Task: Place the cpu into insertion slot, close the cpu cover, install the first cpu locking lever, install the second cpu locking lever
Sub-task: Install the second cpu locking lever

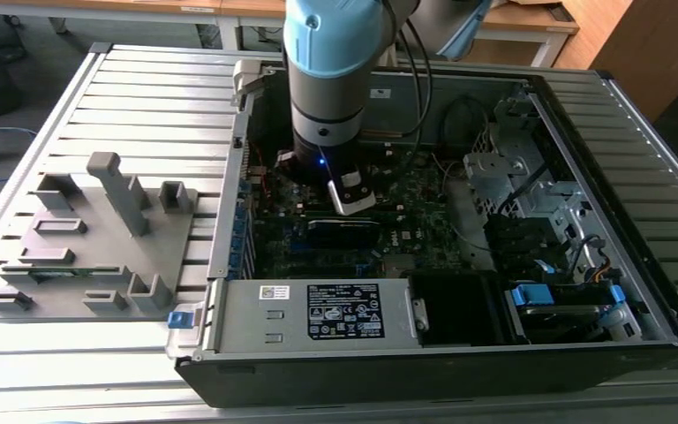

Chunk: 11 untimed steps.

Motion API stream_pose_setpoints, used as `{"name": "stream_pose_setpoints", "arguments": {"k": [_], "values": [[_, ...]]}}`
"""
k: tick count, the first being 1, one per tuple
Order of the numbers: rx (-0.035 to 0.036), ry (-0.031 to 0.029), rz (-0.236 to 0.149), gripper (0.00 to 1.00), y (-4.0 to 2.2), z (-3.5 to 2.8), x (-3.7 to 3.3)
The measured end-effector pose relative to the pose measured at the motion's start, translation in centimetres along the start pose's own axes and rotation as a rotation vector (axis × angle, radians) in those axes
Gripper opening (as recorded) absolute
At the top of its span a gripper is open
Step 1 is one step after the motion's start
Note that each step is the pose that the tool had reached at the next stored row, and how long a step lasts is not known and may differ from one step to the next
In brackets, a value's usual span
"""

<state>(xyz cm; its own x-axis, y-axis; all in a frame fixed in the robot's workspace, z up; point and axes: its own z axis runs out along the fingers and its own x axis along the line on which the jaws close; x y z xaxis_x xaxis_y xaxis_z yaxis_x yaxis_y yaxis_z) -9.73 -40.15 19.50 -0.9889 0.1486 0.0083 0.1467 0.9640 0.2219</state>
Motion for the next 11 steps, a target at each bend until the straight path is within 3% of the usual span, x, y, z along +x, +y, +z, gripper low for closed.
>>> {"name": "stream_pose_setpoints", "arguments": {"k": [4, 11], "values": [[0.0004, 0.0002, 0.000, 0.11, 0.23, -1.01, 0.01], [0.0005, 0.0002, 0.000, 0.11, 0.50, -2.20, 0.01]]}}
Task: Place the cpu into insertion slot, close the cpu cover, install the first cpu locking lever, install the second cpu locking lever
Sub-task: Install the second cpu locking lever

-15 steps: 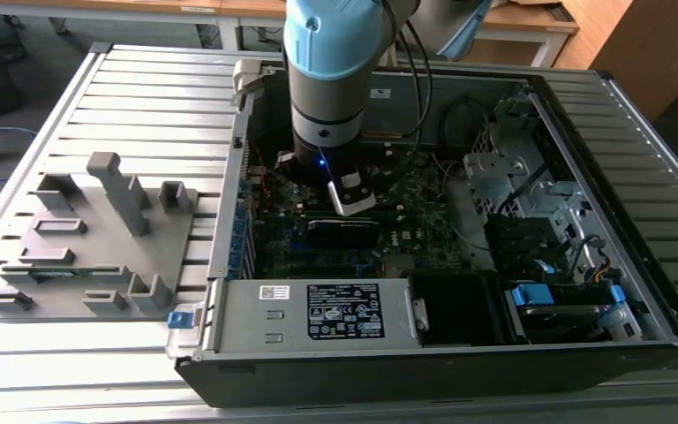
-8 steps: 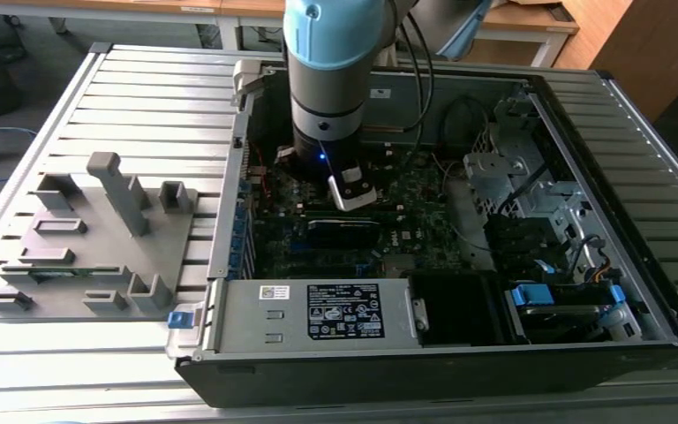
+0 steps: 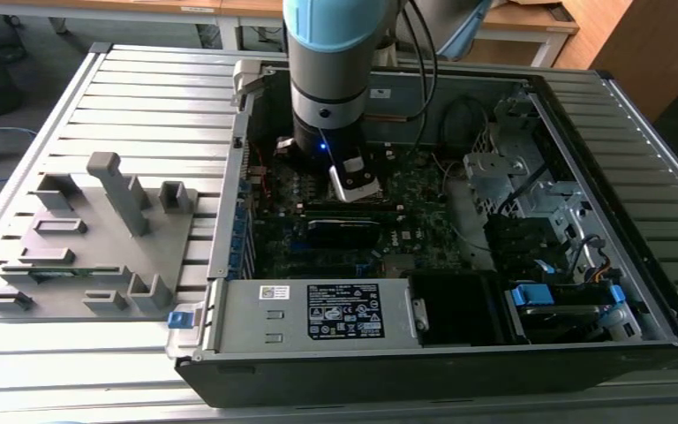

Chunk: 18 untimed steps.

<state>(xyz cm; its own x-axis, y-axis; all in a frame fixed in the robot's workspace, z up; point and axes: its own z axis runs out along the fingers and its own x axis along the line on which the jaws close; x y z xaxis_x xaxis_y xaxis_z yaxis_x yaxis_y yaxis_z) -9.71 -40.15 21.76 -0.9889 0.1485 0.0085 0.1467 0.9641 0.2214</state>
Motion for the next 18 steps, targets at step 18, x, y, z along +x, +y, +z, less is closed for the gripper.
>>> {"name": "stream_pose_setpoints", "arguments": {"k": [18], "values": [[0.0000, 0.0000, 0.000, 0.11, 0.22, -0.95, 0.00]]}}
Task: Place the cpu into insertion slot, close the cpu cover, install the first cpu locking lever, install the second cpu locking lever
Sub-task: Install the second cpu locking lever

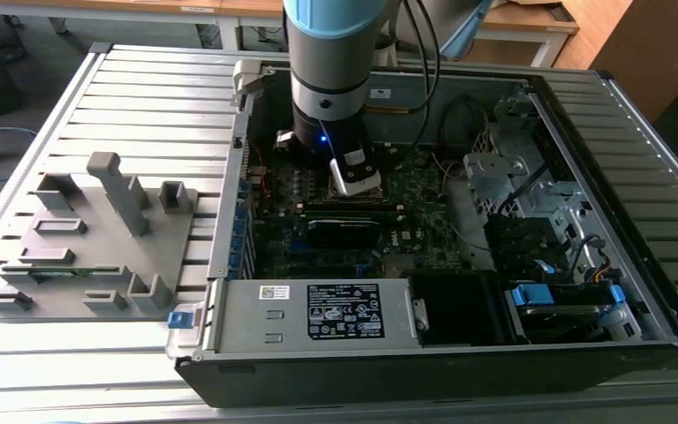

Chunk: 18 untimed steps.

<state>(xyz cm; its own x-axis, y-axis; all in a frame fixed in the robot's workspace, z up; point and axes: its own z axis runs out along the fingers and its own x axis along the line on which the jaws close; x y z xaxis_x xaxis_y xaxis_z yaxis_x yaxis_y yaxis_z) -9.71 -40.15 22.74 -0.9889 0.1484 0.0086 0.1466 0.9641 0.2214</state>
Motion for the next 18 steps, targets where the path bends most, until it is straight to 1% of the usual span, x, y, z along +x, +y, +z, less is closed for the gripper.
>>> {"name": "stream_pose_setpoints", "arguments": {"k": [4, 11, 14, 18], "values": [[0.0000, 0.0000, 0.000, 0.11, 0.03, 0.00, -0.16], [-0.0001, 0.0000, 0.000, 0.11, 0.12, 0.02, -0.84], [0.0000, -0.0001, 0.000, 0.11, 0.14, 0.03, -0.90], [0.0000, -0.0001, 0.000, 0.11, 0.52, 0.12, -0.91]]}}
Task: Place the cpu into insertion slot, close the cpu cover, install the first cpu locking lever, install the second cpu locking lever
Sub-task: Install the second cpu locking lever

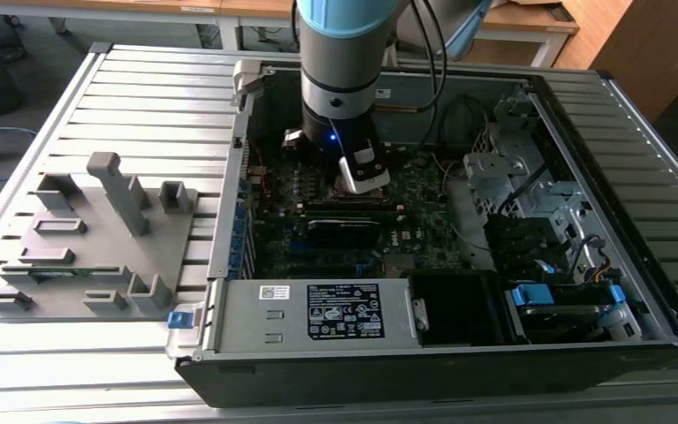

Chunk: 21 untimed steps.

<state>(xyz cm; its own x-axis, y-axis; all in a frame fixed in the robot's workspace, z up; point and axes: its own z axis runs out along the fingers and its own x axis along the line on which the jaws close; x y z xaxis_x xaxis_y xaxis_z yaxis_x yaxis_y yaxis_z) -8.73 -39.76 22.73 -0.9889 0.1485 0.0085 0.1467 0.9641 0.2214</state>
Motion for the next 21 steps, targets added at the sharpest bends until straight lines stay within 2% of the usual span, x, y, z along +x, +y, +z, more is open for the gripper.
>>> {"name": "stream_pose_setpoints", "arguments": {"k": [5, 12, 15, 16, 17, 19, 21], "values": [[0.0007, -0.0001, 0.000, 0.11, 0.39, 0.09, -0.11], [0.0060, -0.0009, 0.000, 0.11, 0.84, 0.19, -1.41], [0.0123, -0.0018, 0.000, 0.11, 1.02, 0.24, -1.97], [0.0172, -0.0026, 0.001, 0.11, 1.07, 0.25, -2.10], [0.0260, -0.0038, 0.001, 0.11, 1.11, 0.26, -2.18], [0.0513, -0.0076, 0.002, 0.11, 1.20, 0.28, -2.30], [0.0806, -0.0117, 0.002, 0.11, 1.29, 0.31, -2.34]]}}
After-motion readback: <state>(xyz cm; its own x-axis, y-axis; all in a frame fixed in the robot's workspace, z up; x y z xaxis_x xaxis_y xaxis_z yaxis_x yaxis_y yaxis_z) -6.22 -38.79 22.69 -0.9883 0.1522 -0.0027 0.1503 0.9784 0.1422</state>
